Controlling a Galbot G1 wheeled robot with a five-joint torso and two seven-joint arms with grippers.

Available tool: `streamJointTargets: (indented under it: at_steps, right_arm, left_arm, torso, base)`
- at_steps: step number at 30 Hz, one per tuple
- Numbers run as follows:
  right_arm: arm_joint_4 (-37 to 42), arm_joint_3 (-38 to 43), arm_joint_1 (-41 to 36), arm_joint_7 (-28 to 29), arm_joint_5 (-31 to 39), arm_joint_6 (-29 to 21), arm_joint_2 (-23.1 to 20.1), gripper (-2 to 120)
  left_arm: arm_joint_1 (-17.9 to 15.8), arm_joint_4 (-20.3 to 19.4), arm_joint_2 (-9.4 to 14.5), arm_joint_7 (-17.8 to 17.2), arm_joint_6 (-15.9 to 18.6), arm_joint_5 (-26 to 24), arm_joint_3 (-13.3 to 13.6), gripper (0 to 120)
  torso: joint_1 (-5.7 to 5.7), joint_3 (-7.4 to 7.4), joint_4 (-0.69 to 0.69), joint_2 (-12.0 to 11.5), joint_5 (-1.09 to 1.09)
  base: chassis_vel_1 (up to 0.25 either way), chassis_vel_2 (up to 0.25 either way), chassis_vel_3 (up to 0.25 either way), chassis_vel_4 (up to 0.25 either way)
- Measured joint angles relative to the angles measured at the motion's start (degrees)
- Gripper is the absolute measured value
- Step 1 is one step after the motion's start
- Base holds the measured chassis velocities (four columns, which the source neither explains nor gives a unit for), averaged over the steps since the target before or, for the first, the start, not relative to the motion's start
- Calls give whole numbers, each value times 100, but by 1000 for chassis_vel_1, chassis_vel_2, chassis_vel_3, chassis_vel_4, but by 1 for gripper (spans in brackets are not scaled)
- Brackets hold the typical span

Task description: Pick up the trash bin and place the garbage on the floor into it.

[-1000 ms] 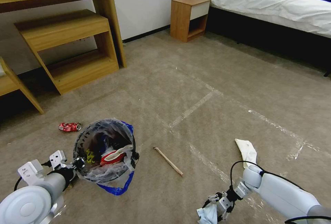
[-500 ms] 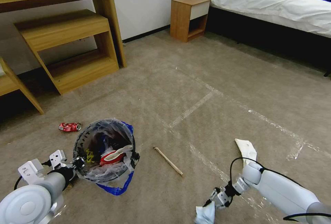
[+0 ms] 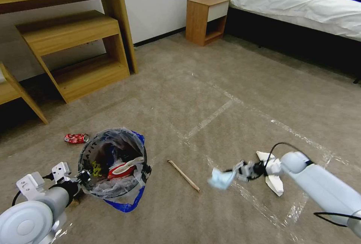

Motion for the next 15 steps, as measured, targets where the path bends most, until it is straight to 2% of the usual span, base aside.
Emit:
streamJointTargets:
  at_steps: [7, 9, 15]
  right_arm:
    - [144, 765, -310, 378, 417, -170, -147, 0]
    - [382, 1254, -578, 687, 685, -336, -188, 0]
    - [972, 1956, -1014, 1103, 1224, -658, -200, 0]
  left_arm:
    - [-25, -27, -7, -1, 0, -39, 73, 0]
    - [-54, -29, 20, -11, 0, -93, 83, 0]
    - [-82, 0, 77, -30, 0, -122, 120, 0]
  torso:
    - [0, 0, -1, 0, 1]
    - [0, 0, 0, 0, 1]
    - [0, 0, -1, 0, 2]
  base:
    - [0, 0, 0, 0]
    - [0, 0, 0, 0]
    - [0, 0, 0, 0]
